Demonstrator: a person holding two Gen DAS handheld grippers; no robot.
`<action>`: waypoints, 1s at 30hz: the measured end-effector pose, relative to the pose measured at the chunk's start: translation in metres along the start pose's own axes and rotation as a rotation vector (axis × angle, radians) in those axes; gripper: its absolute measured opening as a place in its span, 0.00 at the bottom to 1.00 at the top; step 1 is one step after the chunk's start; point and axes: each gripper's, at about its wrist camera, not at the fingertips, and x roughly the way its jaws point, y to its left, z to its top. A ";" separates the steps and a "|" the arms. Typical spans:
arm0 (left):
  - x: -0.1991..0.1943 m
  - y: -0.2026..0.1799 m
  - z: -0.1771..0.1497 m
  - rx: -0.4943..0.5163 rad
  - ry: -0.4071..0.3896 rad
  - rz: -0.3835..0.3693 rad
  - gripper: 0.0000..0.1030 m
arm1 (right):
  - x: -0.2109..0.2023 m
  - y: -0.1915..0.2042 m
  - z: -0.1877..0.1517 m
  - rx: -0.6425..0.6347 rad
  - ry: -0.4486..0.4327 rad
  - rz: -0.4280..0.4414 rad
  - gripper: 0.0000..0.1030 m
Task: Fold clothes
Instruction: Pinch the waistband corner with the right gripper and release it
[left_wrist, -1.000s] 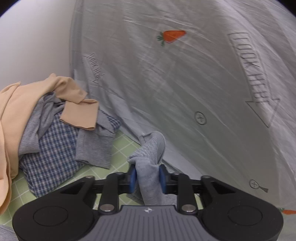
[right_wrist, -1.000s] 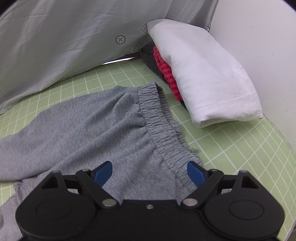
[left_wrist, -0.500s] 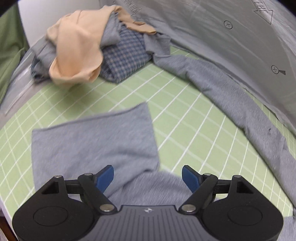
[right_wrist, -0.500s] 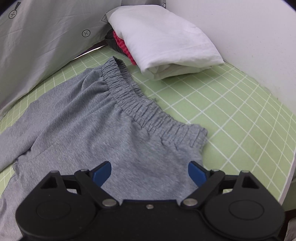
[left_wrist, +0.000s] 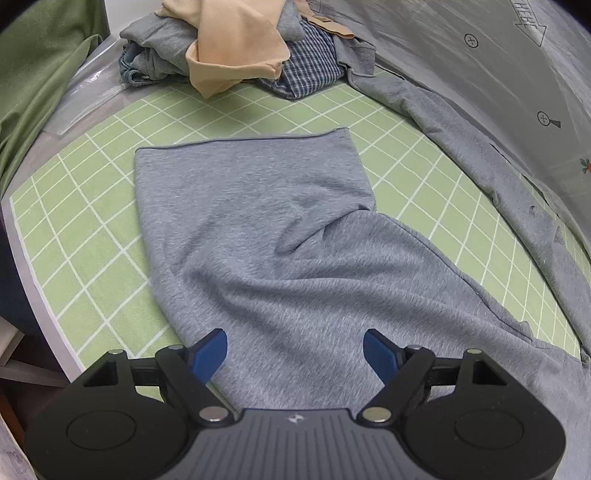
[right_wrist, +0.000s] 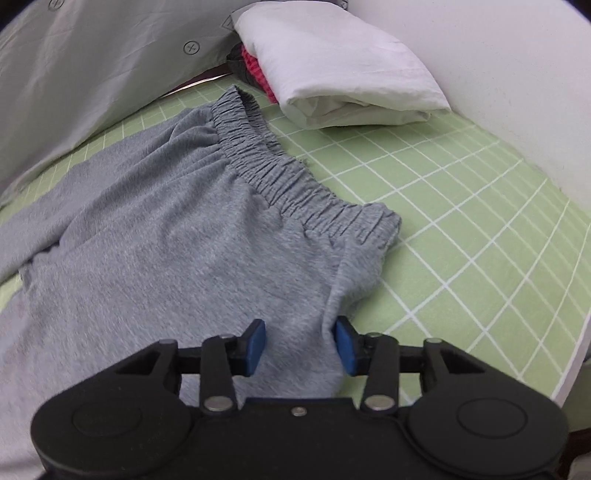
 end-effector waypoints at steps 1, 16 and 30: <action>-0.003 0.003 -0.001 -0.001 -0.004 0.002 0.79 | -0.001 0.002 -0.001 -0.037 -0.007 0.001 0.15; 0.008 0.079 0.050 0.013 -0.011 0.104 0.79 | -0.038 0.002 -0.008 0.036 -0.003 -0.187 0.63; 0.063 0.094 0.108 0.144 -0.015 0.081 0.79 | -0.093 0.132 -0.064 -0.032 0.047 -0.130 0.79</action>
